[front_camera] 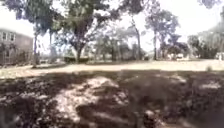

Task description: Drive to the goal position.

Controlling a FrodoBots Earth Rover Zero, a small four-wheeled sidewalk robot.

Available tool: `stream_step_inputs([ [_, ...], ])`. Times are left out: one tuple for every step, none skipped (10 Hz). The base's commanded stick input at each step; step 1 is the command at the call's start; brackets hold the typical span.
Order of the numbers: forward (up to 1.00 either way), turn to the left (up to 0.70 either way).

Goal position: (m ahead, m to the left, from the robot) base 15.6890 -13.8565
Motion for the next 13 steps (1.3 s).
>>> stream_step_inputs([
  [0.7, 0.0],
  [0.7, 0.0],
  [0.7, 0.0],
  [0.7, 0.0],
  [0.7, 0.0],
  [0.7, 0.0],
  [0.7, 0.0],
  [0.7, 0.0],
  [0.7, 0.0],
  [0.7, 0.0],
  [0.7, 0.0],
  [0.7, 0.0],
  [0.7, 0.0],
])
